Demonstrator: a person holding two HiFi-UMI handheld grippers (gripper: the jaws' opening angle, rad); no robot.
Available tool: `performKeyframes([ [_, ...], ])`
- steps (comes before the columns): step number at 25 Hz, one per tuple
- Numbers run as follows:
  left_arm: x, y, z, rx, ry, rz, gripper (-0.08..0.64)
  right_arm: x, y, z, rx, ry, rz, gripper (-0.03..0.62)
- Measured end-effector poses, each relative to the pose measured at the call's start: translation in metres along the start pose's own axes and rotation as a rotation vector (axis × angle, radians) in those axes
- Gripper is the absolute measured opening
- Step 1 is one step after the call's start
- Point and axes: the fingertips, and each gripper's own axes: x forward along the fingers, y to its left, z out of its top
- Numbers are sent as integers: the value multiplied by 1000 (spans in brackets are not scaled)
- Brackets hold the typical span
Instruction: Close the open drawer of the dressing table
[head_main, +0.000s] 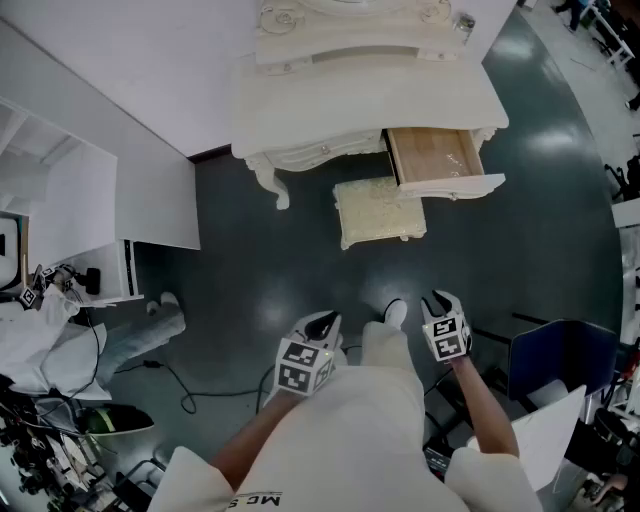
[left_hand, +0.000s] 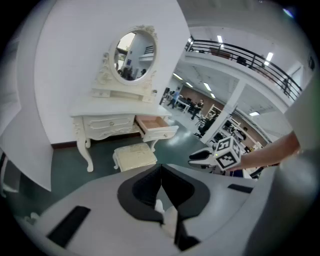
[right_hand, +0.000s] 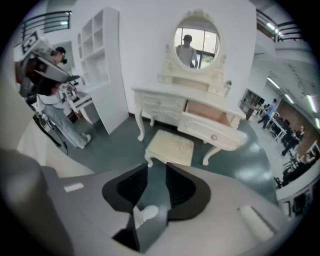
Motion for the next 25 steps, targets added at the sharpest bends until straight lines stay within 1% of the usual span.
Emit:
performKeyframes([
  [2, 2, -19, 6, 42, -23, -23, 9, -41, 52, 33, 32, -143, 30, 61],
  [3, 2, -28, 8, 62, -32, -31, 9, -60, 74, 47, 72, -206, 39, 46],
  [4, 2, -39, 8, 81, -38, -38, 9, -78, 90, 57, 137, -260, 40, 20],
  [5, 2, -50, 8, 102, -40, -47, 9, -94, 101, 62, 223, -301, 31, 11],
  [7, 2, -75, 5, 151, -37, -75, 9, -119, 111, 60, 391, -347, -9, 2],
  [8, 3, -87, 2, 176, -33, -92, 9, -129, 113, 57, 444, -361, -34, 2],
  [9, 5, -97, -2, 201, -27, -108, 9, -138, 114, 54, 470, -376, -58, 2],
  [12, 11, -124, -11, 277, -1, -143, 9, -163, 108, 52, 469, -432, -128, 2],
  [13, 12, -134, -9, 297, 0, -153, 9, -171, 100, 48, 484, -449, -145, 2],
  [16, 18, -165, -2, 342, -20, -160, 9, -188, 74, 26, 592, -481, -159, 2],
  [18, 23, -183, 0, 367, -38, -160, 9, -196, 60, 12, 602, -493, -184, 2],
  [21, 34, -203, -2, 388, -51, -167, 9, -206, 39, -1, 607, -516, -204, 2],
  [25, 52, -218, -1, 390, -70, -160, 9, -208, 18, -15, 619, -526, -185, 2],
])
